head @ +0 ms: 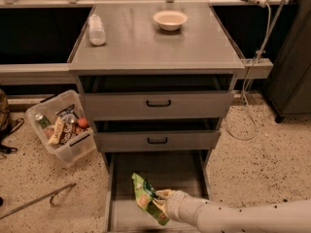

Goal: Place green rice chip bag into bottom drawer

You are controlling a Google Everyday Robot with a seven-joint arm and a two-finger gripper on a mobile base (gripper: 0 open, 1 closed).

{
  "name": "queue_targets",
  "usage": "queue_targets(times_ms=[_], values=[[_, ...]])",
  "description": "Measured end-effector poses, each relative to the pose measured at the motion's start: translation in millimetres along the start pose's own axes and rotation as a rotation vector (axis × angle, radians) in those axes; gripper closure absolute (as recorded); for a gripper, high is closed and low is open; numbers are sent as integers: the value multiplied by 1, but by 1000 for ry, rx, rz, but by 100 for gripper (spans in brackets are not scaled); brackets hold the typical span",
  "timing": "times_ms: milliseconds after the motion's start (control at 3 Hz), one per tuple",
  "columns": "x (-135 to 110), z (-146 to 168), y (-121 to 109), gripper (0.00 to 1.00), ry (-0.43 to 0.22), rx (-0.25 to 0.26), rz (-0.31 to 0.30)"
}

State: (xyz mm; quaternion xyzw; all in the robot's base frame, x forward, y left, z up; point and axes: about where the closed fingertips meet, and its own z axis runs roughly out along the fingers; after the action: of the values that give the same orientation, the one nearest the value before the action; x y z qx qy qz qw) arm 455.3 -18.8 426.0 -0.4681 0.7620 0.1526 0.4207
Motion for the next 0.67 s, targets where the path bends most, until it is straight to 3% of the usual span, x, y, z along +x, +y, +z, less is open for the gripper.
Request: queue_targets(times_ms=[333,667], values=[[8,25,-6,100,-24,-30,-16],[39,64,-13,100,-22,-83,-35]])
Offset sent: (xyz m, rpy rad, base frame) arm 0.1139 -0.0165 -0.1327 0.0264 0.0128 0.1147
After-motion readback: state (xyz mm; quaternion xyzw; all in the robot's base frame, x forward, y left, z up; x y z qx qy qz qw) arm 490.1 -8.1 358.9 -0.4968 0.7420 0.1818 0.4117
